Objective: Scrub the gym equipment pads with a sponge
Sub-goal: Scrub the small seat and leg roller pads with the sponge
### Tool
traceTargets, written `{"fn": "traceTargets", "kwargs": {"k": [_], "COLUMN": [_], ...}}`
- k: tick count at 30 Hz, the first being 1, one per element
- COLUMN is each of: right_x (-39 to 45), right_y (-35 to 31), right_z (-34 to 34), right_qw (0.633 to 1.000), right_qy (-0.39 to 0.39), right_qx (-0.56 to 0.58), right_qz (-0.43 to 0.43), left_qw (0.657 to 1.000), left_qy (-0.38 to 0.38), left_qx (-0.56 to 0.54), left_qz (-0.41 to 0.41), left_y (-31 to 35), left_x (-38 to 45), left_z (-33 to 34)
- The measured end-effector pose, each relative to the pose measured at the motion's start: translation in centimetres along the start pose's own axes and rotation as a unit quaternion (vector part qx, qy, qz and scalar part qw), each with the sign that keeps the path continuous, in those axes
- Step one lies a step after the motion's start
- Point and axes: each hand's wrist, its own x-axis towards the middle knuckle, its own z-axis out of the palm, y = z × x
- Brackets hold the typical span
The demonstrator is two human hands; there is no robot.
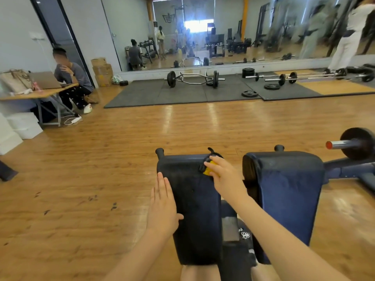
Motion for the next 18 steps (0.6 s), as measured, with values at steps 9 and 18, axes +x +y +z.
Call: {"fn": "traceTargets", "kwargs": {"k": [9, 18], "right_x": [1.3, -0.9], "right_y": [-7.4, -1.1], "right_z": [5.3, 3.2], "right_qw": [0.994, 0.99], "right_qy": [0.037, 0.099], "right_qx": [-0.012, -0.048], "right_qz": [-0.102, -0.087], "left_qw": [0.999, 0.999], "left_qy": [-0.002, 0.008], "left_qx": [0.027, -0.02], "left_qz": [-0.022, -0.025], "left_y": [0.4, 0.5], "left_x": [0.0, -0.4], "left_z": [0.2, 1.1]}}
